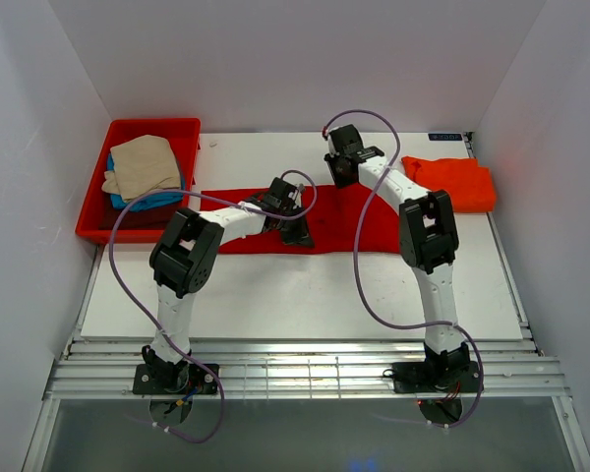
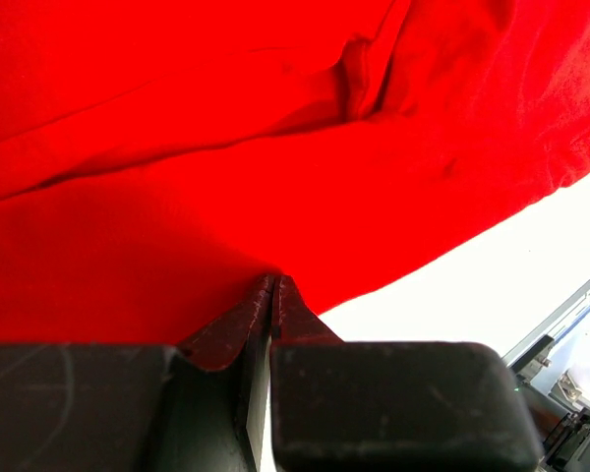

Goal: Fold and stack the t-shirts
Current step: Fold the tshirt

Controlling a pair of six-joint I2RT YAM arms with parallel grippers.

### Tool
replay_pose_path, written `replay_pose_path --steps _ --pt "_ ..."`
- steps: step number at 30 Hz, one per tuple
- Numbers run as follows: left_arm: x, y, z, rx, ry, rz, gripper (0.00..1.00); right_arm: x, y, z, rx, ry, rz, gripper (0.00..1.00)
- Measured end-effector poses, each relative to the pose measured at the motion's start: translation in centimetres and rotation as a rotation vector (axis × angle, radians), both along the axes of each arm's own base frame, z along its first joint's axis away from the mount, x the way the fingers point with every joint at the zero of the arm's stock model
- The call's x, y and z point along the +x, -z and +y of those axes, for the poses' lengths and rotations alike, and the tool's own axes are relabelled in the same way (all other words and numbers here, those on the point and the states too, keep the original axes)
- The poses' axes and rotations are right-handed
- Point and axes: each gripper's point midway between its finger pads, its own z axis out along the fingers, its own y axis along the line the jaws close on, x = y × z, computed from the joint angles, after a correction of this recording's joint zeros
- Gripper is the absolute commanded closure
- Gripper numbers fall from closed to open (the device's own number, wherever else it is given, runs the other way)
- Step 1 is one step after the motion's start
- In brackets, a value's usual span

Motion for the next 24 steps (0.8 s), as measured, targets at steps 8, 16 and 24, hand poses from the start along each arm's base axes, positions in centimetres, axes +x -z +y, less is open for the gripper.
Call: replay_pose_path --steps 8,16,24 --pt "-0.1 -0.1 0.3 0.014 -0.011 -0.009 0.87 -1.6 -4.5 -2.7 -0.046 0.085 -0.071 0.67" --pt "0.1 -4.7 6.1 0.238 -0.127 -0.201 0.75 -7.0 -6.2 -6.2 -0.068 0.216 -0.022 0.92" --pt "2.9 -16.0 16.2 0.413 -0.395 -0.564 0.89 -13.2 -0.6 -8.0 -0.110 0.274 0.193 0.92"
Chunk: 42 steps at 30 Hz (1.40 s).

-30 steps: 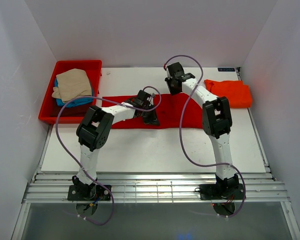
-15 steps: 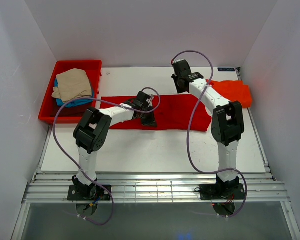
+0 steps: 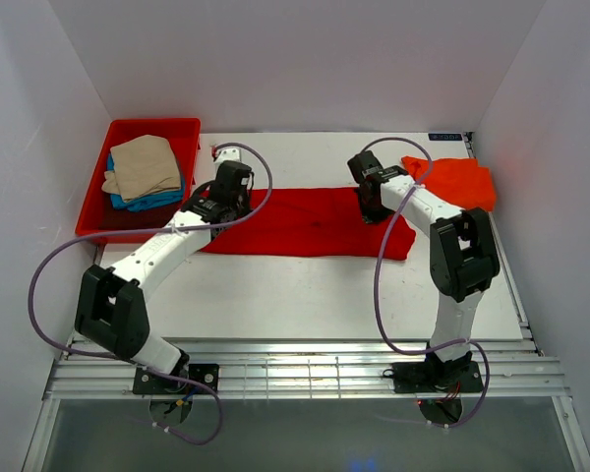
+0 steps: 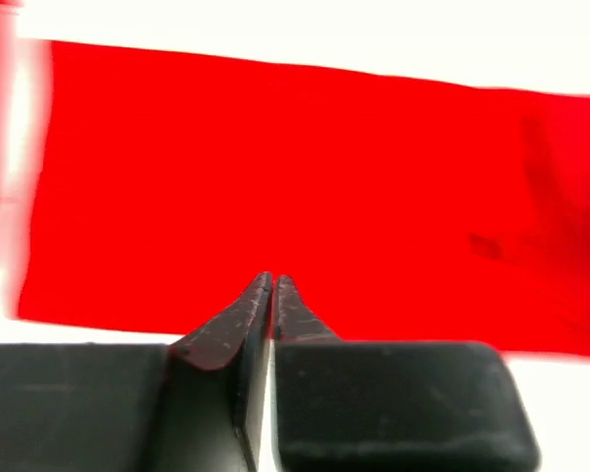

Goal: Fold and stack the t-shirts
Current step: Fold the tshirt

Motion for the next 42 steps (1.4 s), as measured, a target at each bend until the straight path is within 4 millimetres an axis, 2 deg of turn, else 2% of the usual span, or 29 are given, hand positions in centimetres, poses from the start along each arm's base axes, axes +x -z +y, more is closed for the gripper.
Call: replay_pose_path --steps 1,3,5,6,9,16,20,23,26,29,34,42 --pt "0.3 0.4 1.4 0.032 -0.035 0.007 0.91 -0.7 0.4 -0.2 0.002 0.006 0.017 0.92" --pt "0.6 3.1 4.0 0.108 -0.093 0.071 0.95 -1.9 0.9 -0.4 0.009 0.020 0.046 0.92" --pt "0.0 7.4 6.5 0.201 -0.134 0.187 0.96 -2.6 1.1 -0.5 0.017 0.033 0.060 0.92" --pt "-0.7 10.1 7.6 0.256 -0.144 0.271 0.97 -2.9 1.3 -0.5 0.019 0.039 0.066 0.92" --pt "-3.3 15.9 9.5 0.377 -0.138 0.465 0.98 -4.0 2.3 -0.8 0.019 0.056 0.097 0.92" --pt "-2.8 16.1 10.5 0.453 -0.159 0.496 1.00 -5.9 3.9 -1.5 0.002 0.084 0.158 0.92" --pt "-2.8 16.1 10.6 0.461 -0.168 0.499 1.00 -6.1 4.1 -1.6 -0.001 0.089 0.166 0.92" --pt "-3.1 16.1 10.7 0.452 -0.179 0.503 1.00 -6.1 5.1 -1.6 -0.015 0.092 0.189 0.92" --pt "-4.0 16.1 10.8 0.434 -0.190 0.524 1.00 -5.7 5.7 -1.6 -0.037 0.096 0.212 0.92" --pt "-6.0 16.2 10.6 0.418 -0.195 0.562 1.00 -4.3 5.7 -1.3 -0.048 0.097 0.202 0.92" --pt "-10.5 16.3 9.4 0.399 -0.173 0.650 1.00 -1.4 5.6 -1.1 -0.061 0.111 0.182 0.92" --pt "-15.7 16.5 6.0 0.354 -0.102 0.759 1.00 6.6 5.4 -1.6 -0.013 0.165 0.099 0.92"
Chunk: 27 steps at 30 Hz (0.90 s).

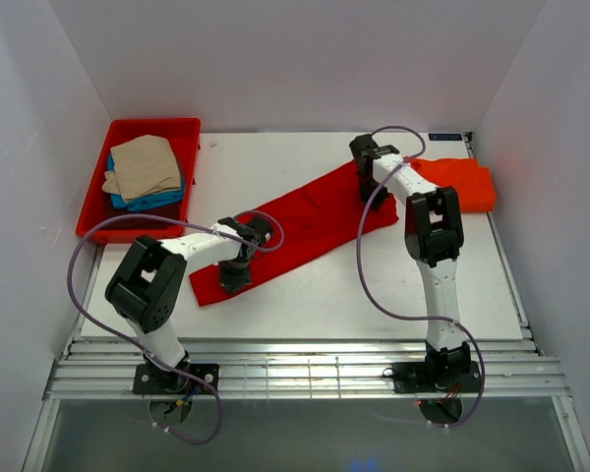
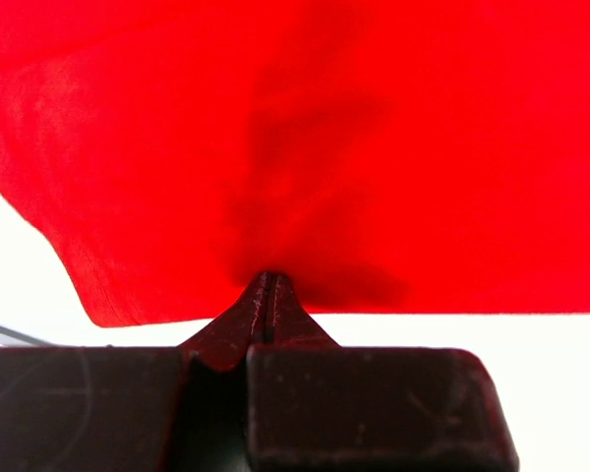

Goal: Fold and stack the t-shirts
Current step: Fold the tshirt

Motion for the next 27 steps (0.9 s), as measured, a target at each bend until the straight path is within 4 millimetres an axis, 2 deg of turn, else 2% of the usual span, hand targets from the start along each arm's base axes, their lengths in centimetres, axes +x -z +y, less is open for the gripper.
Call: replay_pose_path --steps 4,10,15,23,27 --pt "-2.2 0.0 -2.2 -0.059 0.019 0.057 1.00 3.1 -0.1 0.2 0.043 0.015 -0.038 0.92" --pt "-4.3 0.0 -5.4 -0.141 0.035 0.131 1.00 5.0 -0.1 1.4 0.123 0.016 -0.065 0.92" --pt "-4.9 0.1 -8.4 -0.186 0.061 0.193 1.00 5.9 -0.1 2.2 0.183 0.029 -0.092 0.92" --pt "-4.5 -0.1 -15.6 -0.317 0.132 0.243 1.00 8.9 -0.4 4.1 0.293 0.047 -0.188 0.92" --pt "-4.5 -0.3 -18.3 -0.378 0.168 0.246 1.00 9.9 -0.5 5.0 0.363 0.049 -0.218 0.92"
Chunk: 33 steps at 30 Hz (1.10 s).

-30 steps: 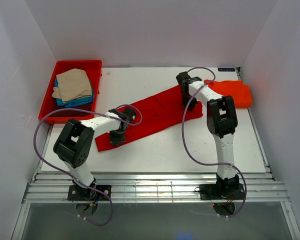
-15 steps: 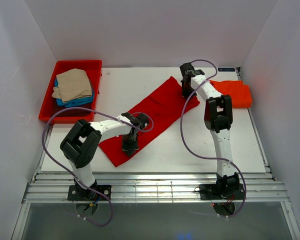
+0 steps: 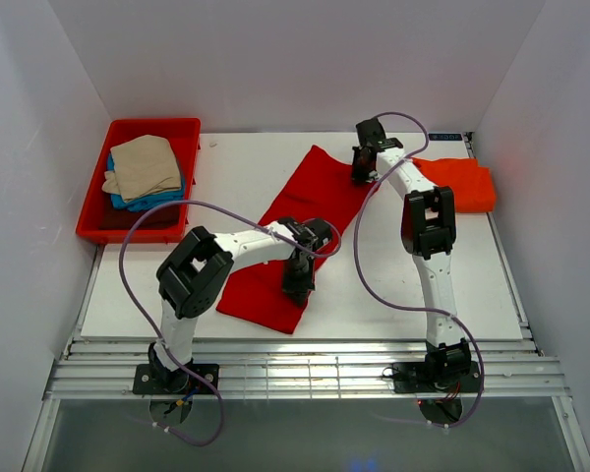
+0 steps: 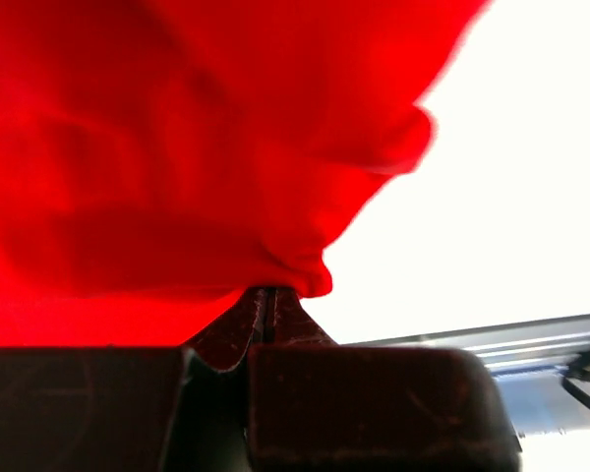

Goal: Fold and stack the t-shirts
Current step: Fold the tshirt

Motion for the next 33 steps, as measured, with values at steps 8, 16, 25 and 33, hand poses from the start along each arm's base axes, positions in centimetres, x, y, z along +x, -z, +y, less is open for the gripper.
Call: replay_pose_path --steps 8,16,25,33 --pt "-0.1 -0.3 -4.3 -0.112 0.045 0.016 1.00 1.6 -0.3 1.2 0.147 -0.017 -0.035 0.91" --pt "-1.3 -1.3 -7.8 -0.198 0.113 0.024 1.00 3.7 -1.0 0.3 0.284 0.008 -0.079 0.89" --pt "0.4 -2.9 -9.7 -0.237 0.152 -0.078 1.00 4.8 -2.7 -0.3 0.332 -0.037 -0.164 0.87" --pt "3.1 -10.3 -5.4 -0.225 0.086 -0.396 1.00 2.3 -15.5 -0.9 0.258 -0.093 -0.361 0.92"
